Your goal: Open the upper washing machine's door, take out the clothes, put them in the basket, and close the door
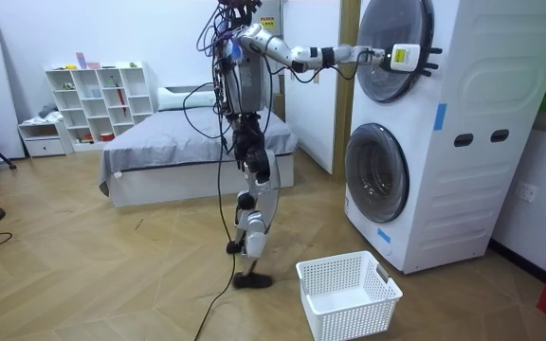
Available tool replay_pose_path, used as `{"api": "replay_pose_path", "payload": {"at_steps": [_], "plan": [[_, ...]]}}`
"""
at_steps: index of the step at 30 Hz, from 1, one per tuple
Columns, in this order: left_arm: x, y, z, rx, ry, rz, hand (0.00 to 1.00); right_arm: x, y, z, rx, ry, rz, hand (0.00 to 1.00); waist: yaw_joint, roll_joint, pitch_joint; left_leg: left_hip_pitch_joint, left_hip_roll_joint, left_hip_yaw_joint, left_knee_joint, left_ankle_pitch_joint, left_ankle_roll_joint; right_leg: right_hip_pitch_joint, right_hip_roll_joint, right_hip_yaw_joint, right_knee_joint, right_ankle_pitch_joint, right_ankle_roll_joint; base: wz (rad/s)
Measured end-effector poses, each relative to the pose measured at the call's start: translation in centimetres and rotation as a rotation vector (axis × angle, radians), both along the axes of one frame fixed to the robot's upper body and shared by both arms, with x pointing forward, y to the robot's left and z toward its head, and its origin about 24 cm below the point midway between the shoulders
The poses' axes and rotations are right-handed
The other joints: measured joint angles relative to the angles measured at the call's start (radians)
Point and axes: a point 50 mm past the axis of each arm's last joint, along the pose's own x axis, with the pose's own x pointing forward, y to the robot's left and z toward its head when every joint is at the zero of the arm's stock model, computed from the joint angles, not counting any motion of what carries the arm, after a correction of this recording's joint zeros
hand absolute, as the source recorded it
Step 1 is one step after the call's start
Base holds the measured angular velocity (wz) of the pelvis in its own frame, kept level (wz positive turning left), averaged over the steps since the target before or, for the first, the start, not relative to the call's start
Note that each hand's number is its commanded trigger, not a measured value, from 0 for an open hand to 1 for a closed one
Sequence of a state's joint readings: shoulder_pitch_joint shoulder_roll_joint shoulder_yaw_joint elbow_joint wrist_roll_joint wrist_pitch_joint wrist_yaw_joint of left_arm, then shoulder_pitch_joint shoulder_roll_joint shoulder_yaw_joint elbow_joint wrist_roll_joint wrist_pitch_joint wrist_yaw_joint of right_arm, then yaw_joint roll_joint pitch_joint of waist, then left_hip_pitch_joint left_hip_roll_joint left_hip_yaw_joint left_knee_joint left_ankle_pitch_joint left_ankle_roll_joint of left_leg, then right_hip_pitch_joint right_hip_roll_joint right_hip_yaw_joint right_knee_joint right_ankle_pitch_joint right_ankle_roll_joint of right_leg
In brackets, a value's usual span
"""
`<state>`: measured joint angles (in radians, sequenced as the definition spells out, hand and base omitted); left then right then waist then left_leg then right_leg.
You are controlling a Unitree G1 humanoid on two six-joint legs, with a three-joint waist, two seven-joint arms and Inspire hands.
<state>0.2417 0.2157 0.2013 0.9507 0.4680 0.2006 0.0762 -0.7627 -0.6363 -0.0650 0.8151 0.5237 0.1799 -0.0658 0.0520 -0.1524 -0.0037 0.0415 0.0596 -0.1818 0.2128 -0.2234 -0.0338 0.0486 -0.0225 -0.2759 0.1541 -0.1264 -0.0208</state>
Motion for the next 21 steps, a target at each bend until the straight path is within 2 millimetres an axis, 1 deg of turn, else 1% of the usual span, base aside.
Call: {"api": "replay_pose_path", "payload": {"at_steps": [1,2,3,4,5,6,8,9,10,12,14,21], "plan": [[0.0,0.1,0.0,0.002,0.001,0.001,0.0,0.0,-0.1,0.2,0.001,-0.005,-0.013,0.0,-0.013,0.0,0.0005,0.0,0.003,0.021,-0.009,0.008,-0.015,0.005,0.001,-0.015,0.003,0.004,-0.002,0.44],[0.1,0.0,0.0,0.0,0.001,-0.003,0.0,-0.2,-0.6,0.7,-0.01,-0.014,-0.036,0.0,-0.028,0.001,-0.0004,0.008,0.006,0.083,-0.027,0.015,-0.022,0.02,-0.001,-0.025,0.002,0.004,-0.002,0.36],[0.4,-0.1,0.0,-0.004,-0.005,-0.011,0.0,-0.3,-1.0,1.2,-0.031,-0.023,-0.048,0.0,-0.021,0.002,-0.0005,0.022,0.014,0.164,-0.046,0.027,-0.016,0.03,-0.001,-0.016,0.001,0.003,0.0,0.21],[0.6,-0.2,0.0,-0.004,-0.01,-0.018,0.0,0.0,-0.7,1.6,-0.045,-0.032,-0.035,0.0,-0.019,0.002,0.0003,0.037,0.016,0.207,-0.057,0.033,-0.009,0.033,0.003,-0.004,0.001,0.002,0.001,-0.04],[0.7,-0.2,0.0,-0.003,-0.012,-0.02,0.0,0.2,-0.4,1.8,-0.054,-0.035,-0.021,0.0,-0.017,0.001,0.0005,0.042,0.017,0.211,-0.062,0.033,-0.009,0.033,0.006,0.001,0.0,0.002,0.001,-0.12],[1.0,-0.1,0.1,-0.002,-0.017,-0.022,0.0,0.4,0.0,2.2,-0.065,-0.039,0.009,0.0,-0.014,-0.006,0.0004,0.044,0.015,0.212,-0.059,0.033,-0.008,0.031,0.008,0.001,-0.004,0.002,0.002,-0.09],[1.3,-0.3,0.1,-0.004,-0.023,-0.032,0.0,0.8,0.5,2.5,-0.092,-0.035,0.04,0.0,-0.012,-0.008,0.0008,0.042,0.011,0.213,-0.06,0.033,-0.008,0.028,0.01,0.001,-0.003,0.002,0.002,-0.03],[1.6,-0.3,0.1,-0.005,-0.027,-0.04,0.0,0.8,0.6,2.5,-0.113,-0.03,0.047,0.0,-0.004,-0.008,0.0009,0.042,0.009,0.213,-0.06,0.033,-0.008,0.028,0.009,0.001,-0.002,0.002,0.002,0.0],[1.7,-0.4,0.0,-0.006,-0.028,-0.047,0.0,0.8,0.6,2.5,-0.124,-0.025,0.043,0.0,0.003,-0.006,0.0016,0.041,0.007,0.214,-0.059,0.033,-0.008,0.027,0.007,0.001,-0.002,0.001,0.002,0.0],[1.7,-0.4,0.0,-0.006,-0.025,-0.056,0.0,0.8,0.6,2.5,-0.141,-0.019,0.047,0.0,0.006,-0.005,0.0024,0.04,0.004,0.216,-0.059,0.033,-0.008,0.027,0.005,0.001,-0.002,-0.001,0.007,0.0],[1.7,-0.4,0.0,-0.006,-0.025,-0.056,0.0,0.8,0.6,2.5,-0.147,-0.017,0.054,0.0,0.007,-0.004,0.003,0.037,0.004,0.217,-0.056,0.034,-0.007,0.027,0.005,0.001,-0.002,-0.002,0.006,0.0],[1.4,-0.4,0.0,-0.007,-0.019,-0.057,0.0,0.8,0.7,2.6,-0.153,-0.016,0.066,0.0,0.007,-0.004,0.0022,0.02,0.003,0.217,-0.044,0.035,-0.004,0.024,0.004,0.0,-0.001,-0.008,-0.003,0.02]]}}
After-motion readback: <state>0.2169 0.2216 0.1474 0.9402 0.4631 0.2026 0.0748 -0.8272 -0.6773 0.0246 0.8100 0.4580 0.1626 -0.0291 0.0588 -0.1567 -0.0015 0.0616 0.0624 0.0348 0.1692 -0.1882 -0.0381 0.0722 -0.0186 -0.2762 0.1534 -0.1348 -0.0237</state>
